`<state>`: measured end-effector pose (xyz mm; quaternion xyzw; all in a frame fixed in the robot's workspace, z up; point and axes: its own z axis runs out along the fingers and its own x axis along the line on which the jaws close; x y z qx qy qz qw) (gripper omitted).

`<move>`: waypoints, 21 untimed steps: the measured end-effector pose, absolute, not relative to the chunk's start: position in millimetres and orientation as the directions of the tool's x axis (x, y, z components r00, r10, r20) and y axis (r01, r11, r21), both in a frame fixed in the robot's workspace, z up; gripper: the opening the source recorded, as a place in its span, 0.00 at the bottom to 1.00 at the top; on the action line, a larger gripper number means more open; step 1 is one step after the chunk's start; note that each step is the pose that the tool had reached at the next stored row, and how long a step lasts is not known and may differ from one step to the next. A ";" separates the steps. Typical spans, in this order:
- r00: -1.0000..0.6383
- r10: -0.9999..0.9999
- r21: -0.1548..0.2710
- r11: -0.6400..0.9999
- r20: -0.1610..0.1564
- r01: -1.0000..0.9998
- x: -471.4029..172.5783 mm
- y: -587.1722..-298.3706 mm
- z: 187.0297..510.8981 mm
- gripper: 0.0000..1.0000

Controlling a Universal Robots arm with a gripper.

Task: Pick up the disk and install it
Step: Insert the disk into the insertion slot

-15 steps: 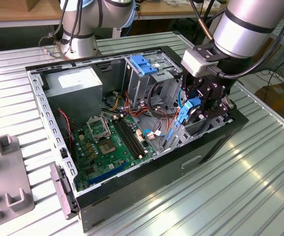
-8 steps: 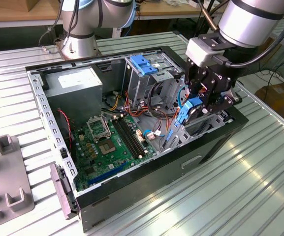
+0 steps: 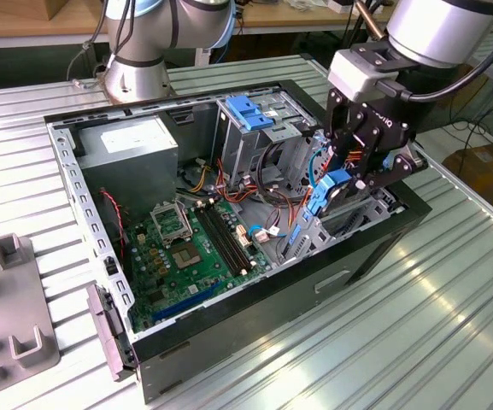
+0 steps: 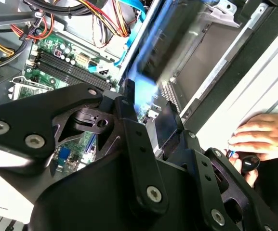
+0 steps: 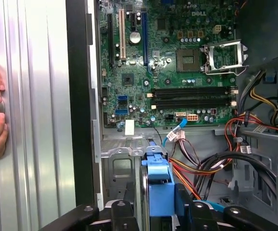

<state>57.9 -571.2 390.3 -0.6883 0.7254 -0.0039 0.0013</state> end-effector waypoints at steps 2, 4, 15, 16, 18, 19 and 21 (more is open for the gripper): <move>-0.053 -0.999 -0.007 0.053 0.003 -0.999 58.0 -571.0 391.3 0.44; -0.053 -0.999 -0.007 0.053 0.004 -0.999 58.0 -571.0 391.4 0.44; -0.053 -0.999 -0.007 0.052 0.004 -0.999 58.0 -570.8 391.4 0.10; -0.053 -0.999 -0.007 0.052 0.004 -0.999 58.0 -570.8 391.4 0.10; -0.053 -0.999 -0.007 0.053 0.004 -0.999 57.9 -570.7 391.4 0.10; -0.052 -0.999 -0.007 0.052 0.004 -0.999 58.0 -570.7 391.4 0.10; -0.053 -0.999 -0.007 0.052 0.004 -0.999 58.0 -570.7 391.4 0.10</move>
